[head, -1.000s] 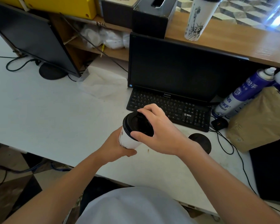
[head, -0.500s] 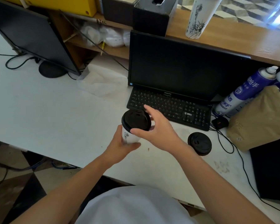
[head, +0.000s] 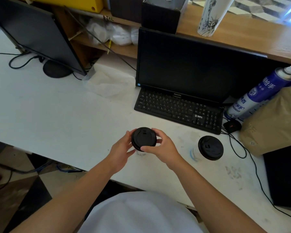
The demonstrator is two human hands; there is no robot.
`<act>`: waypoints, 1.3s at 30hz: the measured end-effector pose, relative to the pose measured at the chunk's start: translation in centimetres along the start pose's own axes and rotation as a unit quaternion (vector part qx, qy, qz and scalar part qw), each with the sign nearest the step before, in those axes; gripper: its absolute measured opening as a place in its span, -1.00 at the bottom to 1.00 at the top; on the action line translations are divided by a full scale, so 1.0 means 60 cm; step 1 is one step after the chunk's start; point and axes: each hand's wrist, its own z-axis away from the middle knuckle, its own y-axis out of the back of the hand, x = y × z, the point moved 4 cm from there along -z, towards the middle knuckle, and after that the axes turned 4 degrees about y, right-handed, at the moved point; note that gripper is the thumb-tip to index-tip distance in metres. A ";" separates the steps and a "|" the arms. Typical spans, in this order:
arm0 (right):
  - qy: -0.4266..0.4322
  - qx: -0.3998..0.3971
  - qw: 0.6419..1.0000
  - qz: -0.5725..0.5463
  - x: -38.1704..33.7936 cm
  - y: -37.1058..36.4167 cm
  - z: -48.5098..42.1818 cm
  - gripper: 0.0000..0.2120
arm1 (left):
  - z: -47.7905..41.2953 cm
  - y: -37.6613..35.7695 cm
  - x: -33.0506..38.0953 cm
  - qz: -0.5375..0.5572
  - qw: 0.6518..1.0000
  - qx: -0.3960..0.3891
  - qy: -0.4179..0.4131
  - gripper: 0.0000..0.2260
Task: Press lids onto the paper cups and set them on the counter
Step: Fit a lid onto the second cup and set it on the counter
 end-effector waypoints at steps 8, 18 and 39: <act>-0.072 0.044 0.974 -0.212 0.027 -0.020 0.000 -0.69 | -0.015 0.006 -0.026 -0.058 0.997 0.042 -0.006 -0.69; -0.079 0.064 0.967 -0.234 0.041 -0.037 -0.003 -0.70 | -0.019 0.006 -0.026 -0.118 0.990 0.063 -0.043 -0.63; -0.021 0.072 0.988 -0.134 0.046 -0.044 -0.010 -0.66 | -0.034 0.018 -0.029 -0.265 0.940 0.117 -0.179 -0.65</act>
